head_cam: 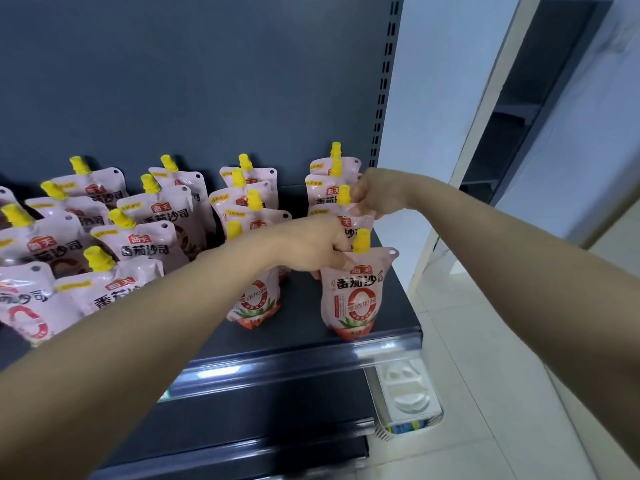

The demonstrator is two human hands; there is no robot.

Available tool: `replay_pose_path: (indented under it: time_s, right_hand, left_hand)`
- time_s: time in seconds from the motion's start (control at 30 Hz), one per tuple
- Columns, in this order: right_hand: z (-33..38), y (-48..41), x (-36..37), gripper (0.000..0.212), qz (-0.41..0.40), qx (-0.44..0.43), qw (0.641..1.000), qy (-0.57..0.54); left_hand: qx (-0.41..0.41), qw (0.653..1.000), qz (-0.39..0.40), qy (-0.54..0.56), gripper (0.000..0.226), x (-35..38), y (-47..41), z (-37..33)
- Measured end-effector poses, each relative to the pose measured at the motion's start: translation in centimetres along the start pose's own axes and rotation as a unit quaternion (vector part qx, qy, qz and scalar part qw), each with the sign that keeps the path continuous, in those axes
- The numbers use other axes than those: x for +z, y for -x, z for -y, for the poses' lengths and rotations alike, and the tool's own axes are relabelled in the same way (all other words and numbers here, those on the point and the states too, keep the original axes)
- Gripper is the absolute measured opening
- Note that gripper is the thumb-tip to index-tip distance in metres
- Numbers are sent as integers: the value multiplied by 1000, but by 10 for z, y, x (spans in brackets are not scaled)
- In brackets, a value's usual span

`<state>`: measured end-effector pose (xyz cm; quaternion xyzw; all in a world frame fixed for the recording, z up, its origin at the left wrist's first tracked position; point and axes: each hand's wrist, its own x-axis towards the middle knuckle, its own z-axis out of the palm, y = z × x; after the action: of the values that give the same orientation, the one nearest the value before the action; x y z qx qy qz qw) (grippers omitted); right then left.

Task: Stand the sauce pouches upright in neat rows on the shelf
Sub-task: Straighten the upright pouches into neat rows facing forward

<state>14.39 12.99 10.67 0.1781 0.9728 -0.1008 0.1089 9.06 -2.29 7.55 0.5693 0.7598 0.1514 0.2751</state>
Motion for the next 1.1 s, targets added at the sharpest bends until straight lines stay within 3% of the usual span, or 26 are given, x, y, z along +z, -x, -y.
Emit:
replay_pose_path:
  time_s: [0.33,0.63,0.77,0.9,1.1]
  right_hand:
    - [-4,4,-3,26,-10,-18,999,-40]
    - [-11,9,-18,35,38,-37,997,-53]
    - [-8,13,-37,31,-17,-84,995,-58]
    - [12,15,-41,30,-99,-155,977,-107]
    - [62,3,-28,30,-59,-203,974,-81]
  left_hand:
    - [-36,998,-47,-9,28,4,5,-2]
    - [-72,996,-48,17,20,-3,21,-13]
    - [-84,984,-144,65,19,-27,44,-13]
    - [-101,959,-262,45,14,-49,70,-6]
    - [-185,948,-259,6,34,-47,103,28]
